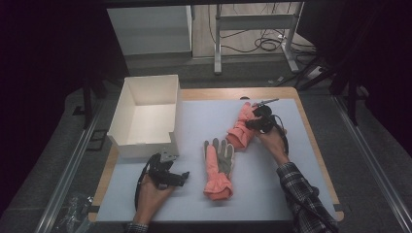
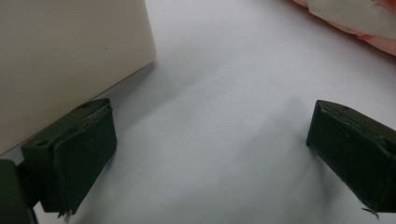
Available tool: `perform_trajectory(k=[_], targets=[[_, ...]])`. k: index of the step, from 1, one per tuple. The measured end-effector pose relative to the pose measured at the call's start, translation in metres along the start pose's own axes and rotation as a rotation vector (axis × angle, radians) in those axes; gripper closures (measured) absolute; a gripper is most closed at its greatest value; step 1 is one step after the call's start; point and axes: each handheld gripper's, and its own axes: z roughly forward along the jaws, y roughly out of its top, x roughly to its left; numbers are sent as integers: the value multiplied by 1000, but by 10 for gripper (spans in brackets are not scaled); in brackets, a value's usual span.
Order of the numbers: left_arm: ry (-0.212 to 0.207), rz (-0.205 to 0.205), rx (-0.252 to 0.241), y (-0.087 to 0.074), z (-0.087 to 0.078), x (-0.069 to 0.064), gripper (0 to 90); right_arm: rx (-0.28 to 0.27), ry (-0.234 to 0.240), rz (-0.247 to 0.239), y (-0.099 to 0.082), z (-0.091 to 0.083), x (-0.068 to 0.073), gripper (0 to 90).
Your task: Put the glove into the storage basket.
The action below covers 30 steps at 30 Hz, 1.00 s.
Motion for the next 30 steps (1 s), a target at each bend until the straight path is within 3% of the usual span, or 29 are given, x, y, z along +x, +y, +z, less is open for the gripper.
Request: perform_trajectory(k=[8,11,15,21,30], targets=[[0,0,0,0,0,0,18,-20,-20,-11,-2,-19,-9,854],[0,0,0,0,0,0,18,-33,0,-6,-2,-28,-14,853],[0,0,0,0,0,0,18,-42,24,-34,-2,-45,-14,853],[0,1,0,0,0,0,18,-52,100,-110,-6,-71,0,852],[1,3,0,0,0,0,19,-57,229,-216,-15,-107,39,852]])
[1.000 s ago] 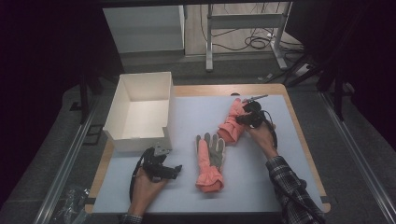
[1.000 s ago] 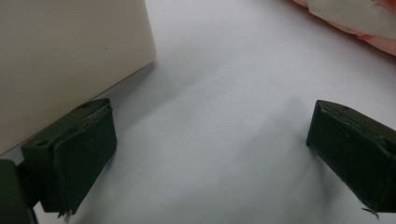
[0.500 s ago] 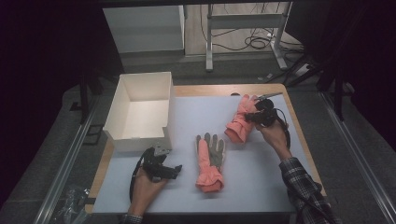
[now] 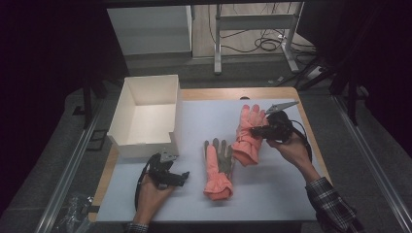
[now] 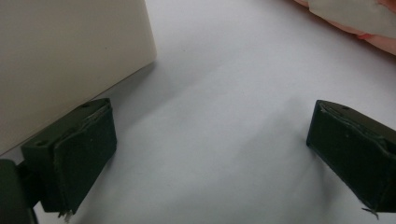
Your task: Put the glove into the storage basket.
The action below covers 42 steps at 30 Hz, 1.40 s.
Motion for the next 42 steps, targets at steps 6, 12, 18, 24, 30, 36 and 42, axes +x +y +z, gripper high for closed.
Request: perform_trajectory(k=[6,12,18,24,30,36,42], targets=[[0,-5,-3,0,0,0,20,11,107,-64,3,-3,33,850],[0,-5,-4,0,0,0,20,39,197,-104,4,11,62,848],[0,-5,-4,0,0,0,20,87,237,-135,3,37,84,846],[0,-7,-6,0,0,0,21,105,240,-124,-2,57,89,830],[1,-5,-5,0,0,0,20,133,185,-146,-14,73,92,732],[2,-5,-5,0,0,-1,20,120,154,-171,-15,70,96,633],[3,-4,-6,0,0,-1,20,86,155,-164,-11,63,95,537]])
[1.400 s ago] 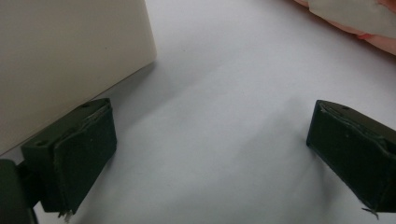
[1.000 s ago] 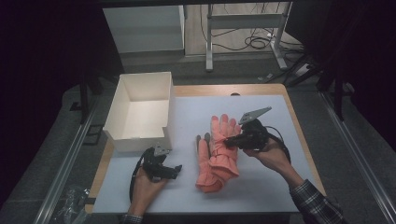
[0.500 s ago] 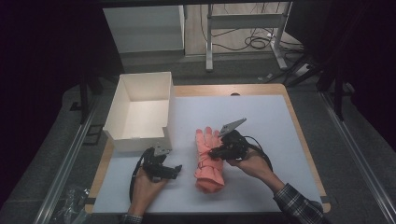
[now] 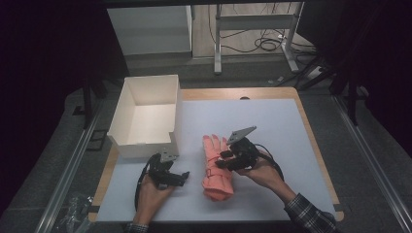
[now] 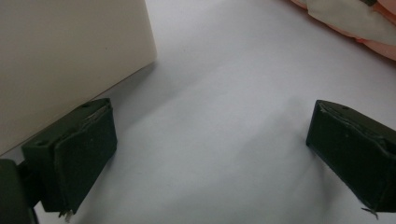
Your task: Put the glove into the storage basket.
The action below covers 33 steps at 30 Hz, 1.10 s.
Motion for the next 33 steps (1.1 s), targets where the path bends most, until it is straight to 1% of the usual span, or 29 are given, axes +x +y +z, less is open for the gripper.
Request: perform_trajectory(k=[2,4,8,12,13,15,19,23,28,32,33], targets=[[0,0,0,0,0,0,20,-3,2,-5,1,-2,0,523],[-1,0,0,0,0,0,21,-5,-6,-7,2,-4,1,512],[0,0,0,0,0,0,21,-38,-12,-11,4,-13,-1,497],[0,0,1,0,0,0,20,-57,-29,-8,2,-23,-4,485],[0,0,1,0,0,0,20,-56,-42,-3,0,-28,-6,485],[0,0,1,0,0,0,20,-55,-51,2,-2,-31,-7,485],[0,0,1,0,0,0,20,-73,-96,15,-11,-42,-12,473],[0,0,2,0,0,0,20,-85,-125,34,-24,-48,-17,458],[0,-3,2,0,0,0,20,-93,-130,77,-43,-49,-22,453],[0,-3,1,0,0,0,20,-92,-128,88,-58,-47,-22,461],[1,-2,2,0,0,0,20,-91,-126,91,-62,-46,-22,485]])
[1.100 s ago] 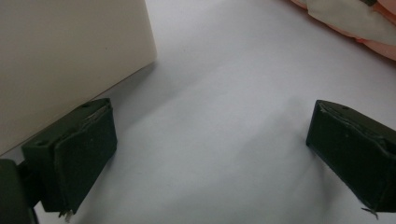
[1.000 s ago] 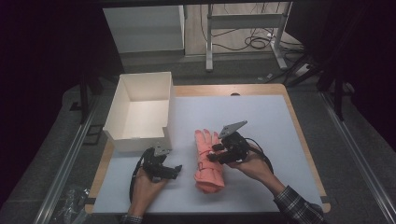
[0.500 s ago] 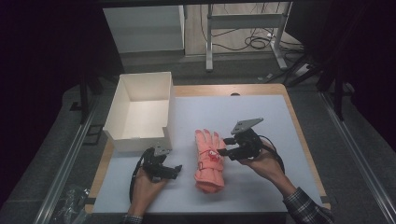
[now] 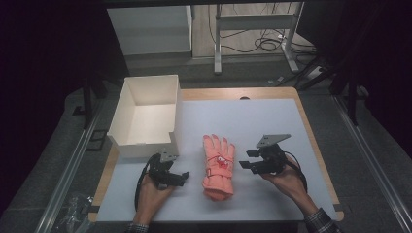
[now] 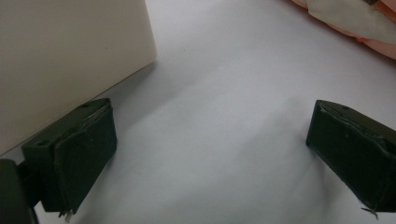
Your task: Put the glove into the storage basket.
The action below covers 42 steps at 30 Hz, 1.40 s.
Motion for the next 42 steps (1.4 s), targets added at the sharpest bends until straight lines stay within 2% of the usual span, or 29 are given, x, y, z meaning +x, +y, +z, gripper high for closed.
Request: perform_trajectory(k=[4,10,17,24,28,42], targets=[[0,0,0,0,0,0,20,15,18,24,-15,4,1,562],[0,-1,-1,0,0,0,20,32,29,11,-35,9,9,700],[0,-1,-1,0,0,0,21,51,80,-6,-52,14,25,834],[0,-1,-1,0,0,0,21,68,131,-40,-56,24,40,860],[0,-1,-1,0,0,0,21,69,150,-42,-55,31,46,860],[-1,-4,-4,0,0,0,21,64,174,-74,-43,48,61,859]])
